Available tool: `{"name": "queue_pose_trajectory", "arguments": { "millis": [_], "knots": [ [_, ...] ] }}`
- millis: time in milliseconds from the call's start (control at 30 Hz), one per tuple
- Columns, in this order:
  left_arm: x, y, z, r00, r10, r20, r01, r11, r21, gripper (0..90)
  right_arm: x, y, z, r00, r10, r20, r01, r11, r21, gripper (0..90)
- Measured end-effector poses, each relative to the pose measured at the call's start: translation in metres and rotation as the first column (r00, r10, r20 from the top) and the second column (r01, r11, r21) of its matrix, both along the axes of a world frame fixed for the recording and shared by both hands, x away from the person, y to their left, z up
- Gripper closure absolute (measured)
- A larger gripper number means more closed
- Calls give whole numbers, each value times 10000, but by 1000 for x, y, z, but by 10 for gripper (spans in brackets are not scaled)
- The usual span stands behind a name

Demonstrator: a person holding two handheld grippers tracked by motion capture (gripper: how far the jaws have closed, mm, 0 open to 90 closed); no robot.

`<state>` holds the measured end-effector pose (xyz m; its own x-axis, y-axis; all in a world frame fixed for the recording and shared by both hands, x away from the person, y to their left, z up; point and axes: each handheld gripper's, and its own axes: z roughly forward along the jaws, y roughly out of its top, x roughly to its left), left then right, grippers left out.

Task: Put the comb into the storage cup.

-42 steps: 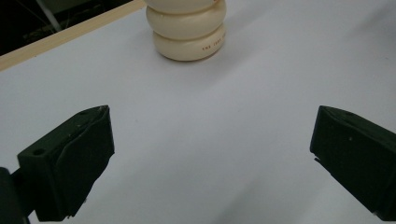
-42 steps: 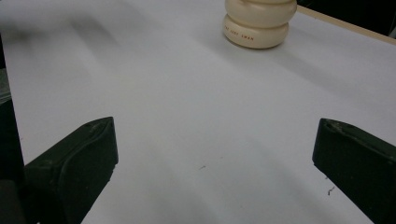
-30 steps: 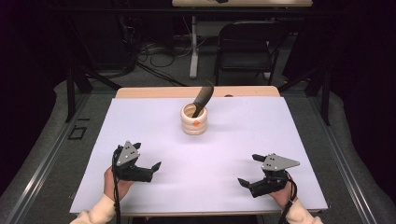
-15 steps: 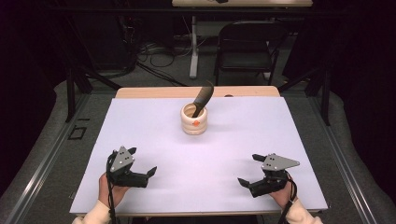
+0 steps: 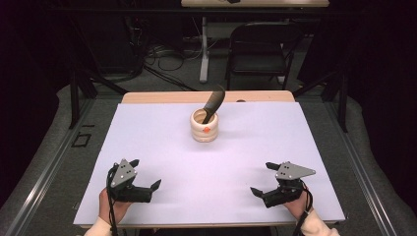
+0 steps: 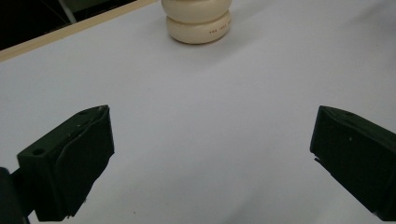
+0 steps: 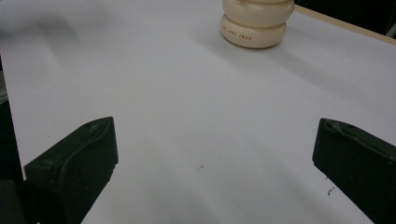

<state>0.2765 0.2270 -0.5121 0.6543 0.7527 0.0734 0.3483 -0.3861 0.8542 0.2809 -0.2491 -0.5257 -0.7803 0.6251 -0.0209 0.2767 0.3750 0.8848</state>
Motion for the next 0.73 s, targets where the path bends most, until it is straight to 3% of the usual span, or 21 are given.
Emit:
{"name": "queue_pose_trajectory", "arguments": {
  "millis": [167, 733],
  "knots": [
    [-4, 1, 0, 9999, 129, 93, -129, 9999, -46, 0, 0, 0, 0, 10000, 7, 11, -7, 10000, 0, 0],
    [-6, 5, -8, 9997, -53, -219, 53, 10000, -16, 0, -1, -1, 1, 9998, 66, 180, -67, 10000, 46, 0]
  ]
}}
